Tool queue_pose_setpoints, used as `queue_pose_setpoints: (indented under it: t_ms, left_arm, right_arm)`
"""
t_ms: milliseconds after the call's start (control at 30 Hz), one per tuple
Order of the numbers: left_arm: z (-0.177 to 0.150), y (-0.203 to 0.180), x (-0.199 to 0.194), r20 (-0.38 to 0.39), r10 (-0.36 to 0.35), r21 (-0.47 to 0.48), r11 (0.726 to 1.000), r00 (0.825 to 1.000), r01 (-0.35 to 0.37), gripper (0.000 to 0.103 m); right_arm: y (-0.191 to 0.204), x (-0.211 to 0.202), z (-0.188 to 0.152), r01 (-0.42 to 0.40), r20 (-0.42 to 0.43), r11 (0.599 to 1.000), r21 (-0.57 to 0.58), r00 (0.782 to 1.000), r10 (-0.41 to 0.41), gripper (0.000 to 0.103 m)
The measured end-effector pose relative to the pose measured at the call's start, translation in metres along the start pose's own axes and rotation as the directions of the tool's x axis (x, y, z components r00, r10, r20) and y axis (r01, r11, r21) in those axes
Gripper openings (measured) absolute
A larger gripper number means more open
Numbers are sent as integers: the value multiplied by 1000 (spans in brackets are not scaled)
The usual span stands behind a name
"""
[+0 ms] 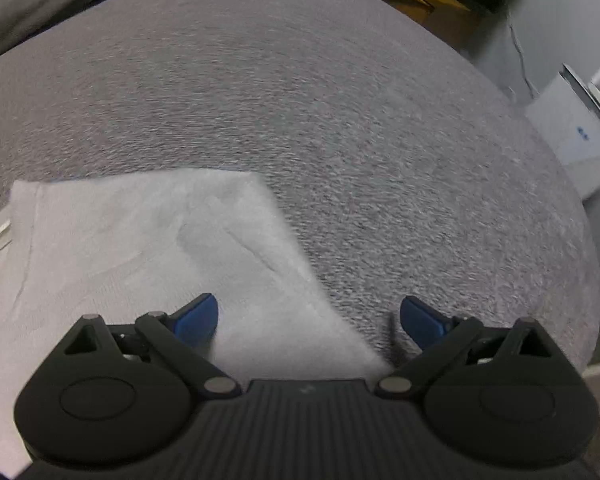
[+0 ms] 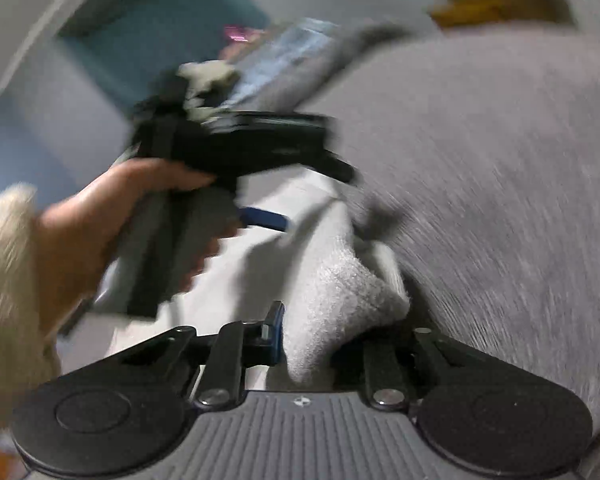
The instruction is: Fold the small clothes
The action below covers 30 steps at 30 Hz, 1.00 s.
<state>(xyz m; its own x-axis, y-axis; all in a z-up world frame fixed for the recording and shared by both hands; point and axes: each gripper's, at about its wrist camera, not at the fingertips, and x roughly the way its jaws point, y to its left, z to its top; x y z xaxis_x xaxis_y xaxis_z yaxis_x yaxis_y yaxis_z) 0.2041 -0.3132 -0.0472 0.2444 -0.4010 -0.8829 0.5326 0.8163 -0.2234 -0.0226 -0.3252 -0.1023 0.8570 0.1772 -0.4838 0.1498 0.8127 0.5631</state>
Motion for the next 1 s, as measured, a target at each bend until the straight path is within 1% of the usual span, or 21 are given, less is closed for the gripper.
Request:
queue_pose_setpoints:
  t_ms: [33, 100, 133, 233, 267, 300, 333, 400, 433, 467, 500, 533, 567, 600, 667, 700, 767, 833, 867, 933, 1000]
  left_arm:
    - [2, -2, 0, -13, 1, 13, 1000, 1000, -1, 99]
    - [6, -5, 0, -43, 11, 44, 999, 999, -9, 98]
    - [8, -6, 0, -62, 18, 60, 998, 998, -14, 98]
    - [13, -11, 1, -98, 64, 128, 990, 993, -51, 90]
    - [14, -13, 1, -105, 89, 153, 986, 990, -72, 86]
    - [15, -14, 1, -108, 112, 171, 981, 988, -93, 76]
    - [15, -15, 1, -109, 145, 191, 974, 983, -122, 70]
    - [13, -17, 1, -108, 206, 243, 954, 973, -175, 50]
    - [11, -18, 1, -101, 225, 266, 945, 969, -191, 48]
    - [9, -17, -1, -88, 226, 281, 940, 970, -193, 42]
    - [6, -14, -6, -66, 220, 284, 939, 973, -193, 33]
    - [3, -9, -11, -44, 211, 274, 942, 977, -191, 28]
    - [1, -2, -17, -20, 191, 247, 952, 981, -180, 21]
    - [-2, 8, -25, 7, 157, 212, 965, 988, -155, 17]
    - [-8, 29, -42, 64, 109, 144, 983, 992, -117, 14]
    - [-12, 40, -51, 97, 75, 118, 989, 992, -86, 14]
    - [-20, 60, -68, 155, 47, 58, 997, 987, -57, 13]
    - [-33, 82, -89, 229, -8, 1, 1000, 973, 8, 13]
    - [-41, 94, -99, 269, -26, -23, 999, 963, 34, 13]
    - [-59, 117, -118, 337, -46, -78, 994, 940, 77, 13]
    - [-77, 141, -133, 385, -47, -134, 985, 922, 106, 13]
  right_arm:
    - [10, -1, 0, -10, 18, 998, -68, 1000, 11, 21]
    - [28, -3, 0, -25, 47, 981, -194, 998, 35, 20]
    - [34, -3, -1, -37, 53, 972, -231, 997, 50, 20]
    - [51, -3, -2, -66, 64, 938, -342, 994, 93, 20]
    - [57, -2, -2, -68, 67, 926, -371, 993, 100, 20]
    - [60, -1, -2, -69, 69, 914, -399, 992, 105, 20]
    - [62, 0, -3, -70, 72, 905, -420, 991, 110, 19]
    - [69, 2, -3, -73, 75, 889, -453, 990, 119, 19]
    - [72, 2, -3, -77, 75, 883, -462, 989, 126, 19]
    - [74, 2, -3, -84, 74, 881, -466, 988, 133, 19]
    - [77, 2, -2, -91, 71, 879, -468, 988, 140, 19]
    - [79, 2, -1, -99, 69, 878, -468, 987, 148, 19]
    - [82, 3, 1, -108, 66, 880, -462, 986, 156, 19]
    - [83, 4, 3, -120, 59, 887, -446, 985, 163, 19]
    - [82, 6, 7, -145, 41, 905, -400, 984, 176, 19]
    - [82, 9, 10, -161, 29, 914, -373, 982, 185, 19]
    - [84, 13, 14, -194, 7, 920, -340, 978, 209, 19]
    - [88, 18, 16, -235, -20, 918, -320, 970, 241, 19]
    - [90, 21, 17, -261, -39, 915, -307, 964, 261, 19]
    - [95, 27, 18, -311, -77, 907, -284, 950, 302, 19]
    - [103, 31, 18, -346, -106, 893, -289, 938, 330, 18]
